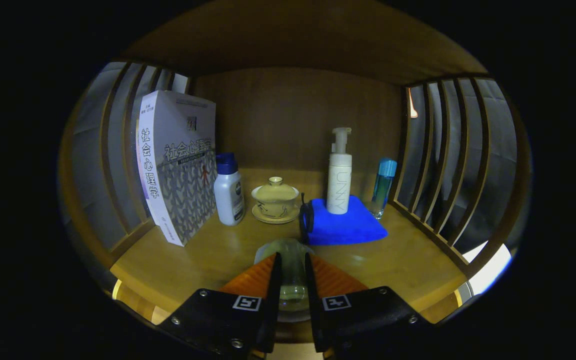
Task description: Pull open the drawer, take out the items inside it, and place them on the countertop above the cabinet.
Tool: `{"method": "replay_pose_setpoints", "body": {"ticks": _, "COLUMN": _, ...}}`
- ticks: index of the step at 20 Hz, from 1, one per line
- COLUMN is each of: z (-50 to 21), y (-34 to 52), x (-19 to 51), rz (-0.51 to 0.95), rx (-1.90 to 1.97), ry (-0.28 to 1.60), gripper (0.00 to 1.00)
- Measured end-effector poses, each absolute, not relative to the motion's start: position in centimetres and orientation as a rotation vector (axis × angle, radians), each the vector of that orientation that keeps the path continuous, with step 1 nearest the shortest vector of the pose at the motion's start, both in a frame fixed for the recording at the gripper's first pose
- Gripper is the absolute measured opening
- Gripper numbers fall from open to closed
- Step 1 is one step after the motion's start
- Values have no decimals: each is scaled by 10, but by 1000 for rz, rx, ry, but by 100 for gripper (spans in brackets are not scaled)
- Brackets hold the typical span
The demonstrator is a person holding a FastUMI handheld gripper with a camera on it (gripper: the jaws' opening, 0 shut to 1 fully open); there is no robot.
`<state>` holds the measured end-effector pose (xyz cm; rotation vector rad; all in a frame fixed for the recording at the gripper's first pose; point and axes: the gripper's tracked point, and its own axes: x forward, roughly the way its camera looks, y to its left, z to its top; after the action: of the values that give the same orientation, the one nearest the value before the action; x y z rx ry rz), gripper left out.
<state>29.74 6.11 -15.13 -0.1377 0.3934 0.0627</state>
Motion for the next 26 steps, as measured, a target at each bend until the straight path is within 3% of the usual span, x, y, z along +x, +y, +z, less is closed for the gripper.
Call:
{"method": "replay_pose_setpoints", "body": {"ticks": 2, "z": -137, "y": 66, "x": 287, "rz": 80, "rx": -139, "ry": 324, "gripper": 34}}
{"method": "replay_pose_setpoints", "body": {"ticks": 6, "z": -97, "y": 78, "x": 241, "rz": 126, "rx": -102, "ry": 179, "gripper": 96}}
{"method": "replay_pose_setpoints", "body": {"ticks": 13, "z": -46, "y": 80, "x": 119, "rz": 159, "rx": -105, "ry": -14, "gripper": 95}}
{"method": "replay_pose_setpoints", "body": {"ticks": 20, "z": -105, "y": 99, "x": 24, "rz": 212, "rx": -120, "ry": 22, "gripper": 95}}
{"method": "replay_pose_setpoints", "body": {"ticks": 26, "z": -165, "y": 81, "x": -14, "rz": 134, "rx": -113, "ry": 106, "gripper": 95}}
